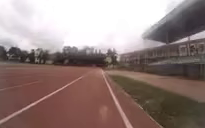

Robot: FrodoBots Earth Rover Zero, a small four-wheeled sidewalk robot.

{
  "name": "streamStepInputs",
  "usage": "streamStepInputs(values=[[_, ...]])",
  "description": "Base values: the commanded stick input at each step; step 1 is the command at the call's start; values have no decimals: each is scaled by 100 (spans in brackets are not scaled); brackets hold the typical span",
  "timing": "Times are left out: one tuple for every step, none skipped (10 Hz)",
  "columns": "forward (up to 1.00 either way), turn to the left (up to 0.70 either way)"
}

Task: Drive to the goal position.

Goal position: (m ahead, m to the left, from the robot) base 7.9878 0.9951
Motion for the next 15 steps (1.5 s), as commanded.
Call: streamStepInputs(values=[[70, 0], [70, 0], [70, 0], [70, 0], [70, 0], [70, 0], [70, 0], [70, 0], [70, 0], [70, 0], [70, 0], [70, 0], [70, 0], [70, 0], [70, 0]])
